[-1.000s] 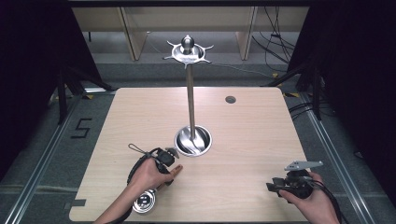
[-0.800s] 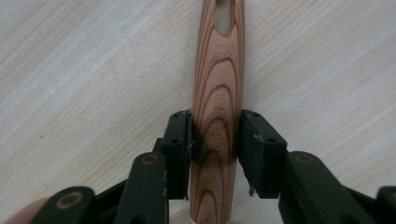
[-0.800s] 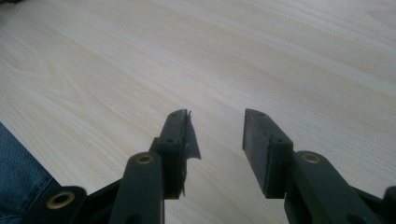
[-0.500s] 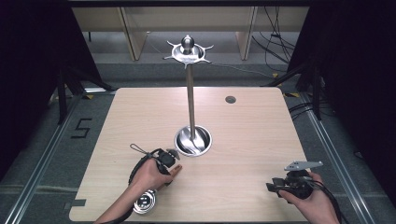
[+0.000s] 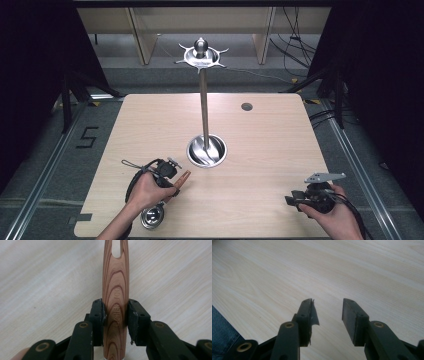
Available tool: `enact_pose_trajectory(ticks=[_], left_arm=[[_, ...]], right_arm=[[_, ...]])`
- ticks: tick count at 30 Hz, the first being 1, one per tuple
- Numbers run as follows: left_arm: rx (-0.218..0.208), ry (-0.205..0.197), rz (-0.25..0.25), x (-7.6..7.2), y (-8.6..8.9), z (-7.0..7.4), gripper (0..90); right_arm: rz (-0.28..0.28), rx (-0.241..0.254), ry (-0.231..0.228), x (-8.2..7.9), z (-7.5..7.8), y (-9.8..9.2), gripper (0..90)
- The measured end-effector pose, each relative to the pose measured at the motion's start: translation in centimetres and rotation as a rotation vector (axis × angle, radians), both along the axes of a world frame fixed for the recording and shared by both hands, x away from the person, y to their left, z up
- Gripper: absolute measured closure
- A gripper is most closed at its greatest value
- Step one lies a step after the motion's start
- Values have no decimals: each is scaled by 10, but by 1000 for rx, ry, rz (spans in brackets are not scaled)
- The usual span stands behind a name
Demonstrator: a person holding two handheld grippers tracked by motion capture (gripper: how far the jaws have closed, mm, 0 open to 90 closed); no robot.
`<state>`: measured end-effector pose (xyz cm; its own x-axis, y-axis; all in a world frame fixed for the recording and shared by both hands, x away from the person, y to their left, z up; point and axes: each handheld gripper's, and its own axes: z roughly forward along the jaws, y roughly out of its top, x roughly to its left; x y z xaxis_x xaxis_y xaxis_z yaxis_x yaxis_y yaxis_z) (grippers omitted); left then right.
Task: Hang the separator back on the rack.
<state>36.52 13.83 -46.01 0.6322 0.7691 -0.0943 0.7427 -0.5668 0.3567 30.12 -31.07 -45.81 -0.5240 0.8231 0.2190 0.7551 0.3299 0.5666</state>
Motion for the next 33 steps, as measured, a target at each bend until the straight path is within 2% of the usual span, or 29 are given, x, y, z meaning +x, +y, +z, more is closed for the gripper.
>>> enact_pose_trajectory(ticks=[1, 5, 6, 8, 11, 12, 13, 14, 15, 18, 20, 22, 23, 24, 25, 26, 27, 29, 30, 32, 33], left_arm=[[-20, -19, 0, -1, 2, 2, 672], [-81, -101, 25, -8, 9, 7, 672], [-91, -111, 10, -9, 11, 9, 672], [-129, -159, 40, -13, 13, 11, 672], [-174, -196, 34, -18, 20, 16, 672], [-201, -221, 62, -21, 21, 17, 672], [-201, -221, 62, -21, 21, 17, 672], [-209, -235, 66, -22, 24, 19, 672], [-233, -270, 79, -25, 26, 21, 672], [-253, -284, 72, -26, 31, 25, 672], [-261, -313, 61, -28, 33, 30, 672], [-298, -356, 77, -28, 34, 32, 672], [-292, -369, 75, -29, 35, 34, 672], [-337, -399, 110, -29, 32, 35, 672], [-337, -399, 110, -29, 32, 35, 672], [-334, -416, 119, -30, 33, 36, 672], [-343, -424, 108, -30, 33, 37, 672], [-354, -435, 109, -31, 34, 39, 672], [-353, -446, 101, -31, 35, 40, 672], [-368, -471, 114, -31, 35, 42, 672], [-370, -476, 112, -31, 36, 43, 672]], right_arm=[[-10, -35, 10, -1, 2, 0, 611], [-9, -32, 7, 0, 2, 0, 610], [-17, -28, 13, -1, 2, 1, 610], [-11, -32, 9, -1, 2, 0, 610], [-11, -31, 7, -1, 2, 1, 609], [6, -11, 0, 0, 1, 0, 609], [6, -11, 0, 0, 1, 0, 609], [20, -21, -51, 1, -1, -2, 609], [18, -22, -51, 1, -1, -1, 610], [15, -13, -47, 1, 0, -1, 609], [6, -9, -39, 0, 0, -1, 609], [3, -3, -44, 0, 0, -1, 608], [2, -3, -45, 0, 0, -1, 608], [9, -1, -88, 1, -3, -1, 606], [9, -1, -88, 1, -3, -1, 606], [-1, 2, -64, 0, -1, -1, 605], [-3, 1, -62, 0, -1, 0, 605], [6, -5, -54, 0, 0, -1, 604], [22, -14, -33, 1, 1, -1, 604], [21, -11, -34, 0, 1, -1, 607], [16, 7, -53, 1, -1, 0, 607]])
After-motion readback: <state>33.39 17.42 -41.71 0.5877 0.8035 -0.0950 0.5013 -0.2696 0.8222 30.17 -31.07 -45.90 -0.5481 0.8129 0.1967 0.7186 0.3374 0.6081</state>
